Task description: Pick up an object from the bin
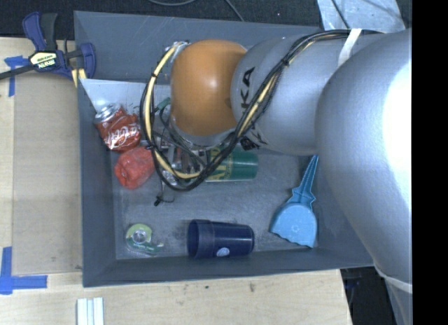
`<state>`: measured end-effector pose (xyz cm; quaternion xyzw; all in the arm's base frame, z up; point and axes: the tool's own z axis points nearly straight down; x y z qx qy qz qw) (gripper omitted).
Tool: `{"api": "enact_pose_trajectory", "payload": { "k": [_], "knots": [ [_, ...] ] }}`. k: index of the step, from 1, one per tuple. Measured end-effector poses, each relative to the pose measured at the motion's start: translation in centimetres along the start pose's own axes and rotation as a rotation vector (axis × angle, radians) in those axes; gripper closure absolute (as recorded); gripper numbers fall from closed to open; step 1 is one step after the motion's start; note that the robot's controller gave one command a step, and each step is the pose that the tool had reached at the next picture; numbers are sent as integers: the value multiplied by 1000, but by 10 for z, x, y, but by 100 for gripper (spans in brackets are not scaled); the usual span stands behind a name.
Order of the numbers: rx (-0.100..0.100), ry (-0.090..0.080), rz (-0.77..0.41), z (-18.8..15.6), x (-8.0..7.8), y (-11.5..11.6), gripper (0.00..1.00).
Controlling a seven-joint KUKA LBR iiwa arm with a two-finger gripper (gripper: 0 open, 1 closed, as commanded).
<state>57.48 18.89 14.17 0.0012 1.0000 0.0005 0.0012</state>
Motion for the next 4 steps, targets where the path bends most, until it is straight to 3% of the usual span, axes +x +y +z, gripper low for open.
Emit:
{"api": "enact_pose_trajectory", "payload": {
  "k": [1, 2, 3, 4],
  "knots": [
    [0, -2, -23, 1, -15, 4, 0],
    [-1, -5, -152, 9, -37, 3, 0],
    [5, -39, -944, 40, -32, 9, 100],
    [4, -38, -942, 40, -33, 9, 100]
  ]
}}
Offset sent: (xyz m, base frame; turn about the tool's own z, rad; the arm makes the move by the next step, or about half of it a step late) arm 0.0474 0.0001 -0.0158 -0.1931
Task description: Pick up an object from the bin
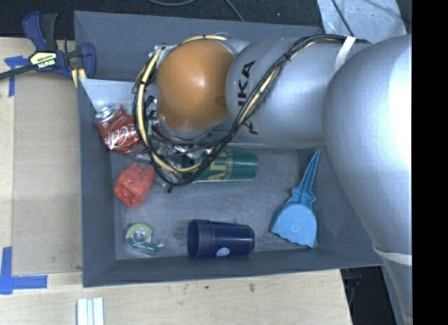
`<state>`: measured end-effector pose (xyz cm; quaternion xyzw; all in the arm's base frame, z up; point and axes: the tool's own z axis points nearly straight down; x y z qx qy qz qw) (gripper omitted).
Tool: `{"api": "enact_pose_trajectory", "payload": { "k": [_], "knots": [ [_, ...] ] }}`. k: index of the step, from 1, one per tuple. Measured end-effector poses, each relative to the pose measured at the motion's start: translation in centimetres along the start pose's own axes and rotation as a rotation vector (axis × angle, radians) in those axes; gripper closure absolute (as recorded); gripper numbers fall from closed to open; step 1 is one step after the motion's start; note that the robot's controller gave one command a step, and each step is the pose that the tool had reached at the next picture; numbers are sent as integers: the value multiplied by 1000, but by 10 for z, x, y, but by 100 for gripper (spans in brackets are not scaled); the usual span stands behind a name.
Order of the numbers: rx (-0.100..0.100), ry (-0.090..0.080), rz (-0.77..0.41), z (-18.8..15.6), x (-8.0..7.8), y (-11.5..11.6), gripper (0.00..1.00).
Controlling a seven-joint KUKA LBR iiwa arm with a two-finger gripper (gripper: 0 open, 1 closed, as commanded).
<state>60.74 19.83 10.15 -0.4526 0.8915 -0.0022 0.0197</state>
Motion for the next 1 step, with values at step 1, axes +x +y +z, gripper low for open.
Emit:
{"api": "enact_pose_trajectory", "payload": {
  "k": [1],
  "knots": [
    [-8, 12, 3, -33, -3, 2, 100]
  ]
}}
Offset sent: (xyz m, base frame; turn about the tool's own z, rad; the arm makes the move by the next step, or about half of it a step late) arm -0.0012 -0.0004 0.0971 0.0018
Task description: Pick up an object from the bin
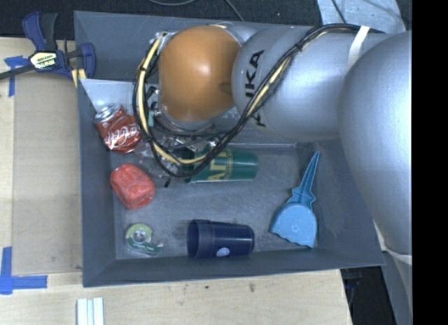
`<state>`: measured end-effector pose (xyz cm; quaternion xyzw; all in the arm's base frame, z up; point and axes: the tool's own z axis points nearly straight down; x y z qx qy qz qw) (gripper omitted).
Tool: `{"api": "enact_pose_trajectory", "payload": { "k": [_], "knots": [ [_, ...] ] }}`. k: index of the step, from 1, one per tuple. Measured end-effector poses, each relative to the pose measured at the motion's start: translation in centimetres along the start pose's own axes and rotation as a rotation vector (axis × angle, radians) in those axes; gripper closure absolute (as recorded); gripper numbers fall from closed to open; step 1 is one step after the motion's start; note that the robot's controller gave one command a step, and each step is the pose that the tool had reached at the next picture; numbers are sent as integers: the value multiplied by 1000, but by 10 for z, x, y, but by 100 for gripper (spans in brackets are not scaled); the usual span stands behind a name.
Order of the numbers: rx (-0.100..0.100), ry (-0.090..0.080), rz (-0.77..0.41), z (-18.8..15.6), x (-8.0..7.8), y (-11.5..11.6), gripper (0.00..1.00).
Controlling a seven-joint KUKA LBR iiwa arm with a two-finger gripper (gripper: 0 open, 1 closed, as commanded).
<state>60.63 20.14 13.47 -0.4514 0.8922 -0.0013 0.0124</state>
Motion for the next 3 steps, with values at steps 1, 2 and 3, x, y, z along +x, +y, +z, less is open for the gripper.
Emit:
{"api": "enact_pose_trajectory", "payload": {
  "k": [1, 2, 3],
  "knots": [
    [6, -11, 1, -53, 0, -2, 100],
    [14, -19, -110, -64, 1, -4, 100],
    [6, -12, -133, -32, 32, 6, 100]
  ]
}}
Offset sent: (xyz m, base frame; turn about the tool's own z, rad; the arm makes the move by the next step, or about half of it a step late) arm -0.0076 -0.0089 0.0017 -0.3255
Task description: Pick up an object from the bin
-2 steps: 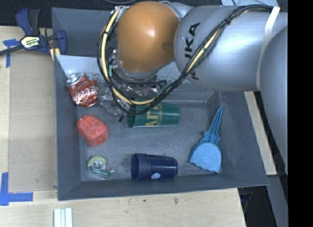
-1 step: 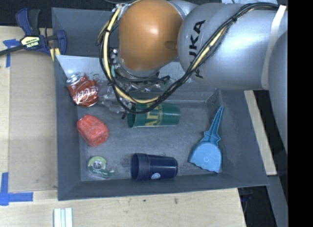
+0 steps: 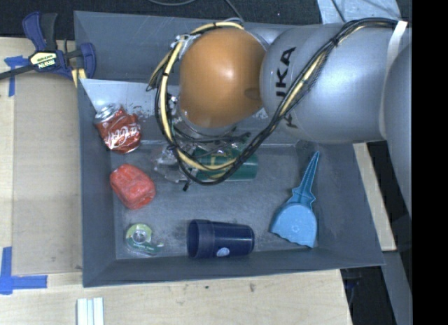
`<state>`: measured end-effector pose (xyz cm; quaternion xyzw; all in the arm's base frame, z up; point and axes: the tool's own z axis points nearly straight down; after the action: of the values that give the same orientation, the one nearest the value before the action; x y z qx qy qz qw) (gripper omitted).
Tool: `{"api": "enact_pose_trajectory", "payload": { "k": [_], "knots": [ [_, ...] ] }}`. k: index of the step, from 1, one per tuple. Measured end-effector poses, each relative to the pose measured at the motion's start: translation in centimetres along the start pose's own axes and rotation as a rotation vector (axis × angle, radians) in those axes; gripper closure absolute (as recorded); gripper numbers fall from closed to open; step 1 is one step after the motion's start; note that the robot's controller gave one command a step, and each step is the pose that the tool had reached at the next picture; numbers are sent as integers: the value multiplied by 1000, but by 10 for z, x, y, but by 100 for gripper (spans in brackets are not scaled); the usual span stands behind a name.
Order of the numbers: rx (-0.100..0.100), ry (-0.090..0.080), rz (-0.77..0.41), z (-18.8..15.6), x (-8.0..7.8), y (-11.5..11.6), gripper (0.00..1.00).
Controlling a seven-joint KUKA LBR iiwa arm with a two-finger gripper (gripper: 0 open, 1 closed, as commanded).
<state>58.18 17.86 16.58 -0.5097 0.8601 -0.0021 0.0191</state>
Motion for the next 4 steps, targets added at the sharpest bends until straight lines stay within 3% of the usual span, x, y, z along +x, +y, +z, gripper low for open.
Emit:
{"api": "enact_pose_trajectory", "payload": {
  "k": [1, 2, 3, 4],
  "knots": [
    [5, -3, 157, 9, -19, 2, 100],
    [1, -7, 48, 16, -13, -8, 100],
    [5, -5, 92, 17, 33, 3, 100],
    [-1, -4, 234, 10, 49, -6, 100]
  ]
}}
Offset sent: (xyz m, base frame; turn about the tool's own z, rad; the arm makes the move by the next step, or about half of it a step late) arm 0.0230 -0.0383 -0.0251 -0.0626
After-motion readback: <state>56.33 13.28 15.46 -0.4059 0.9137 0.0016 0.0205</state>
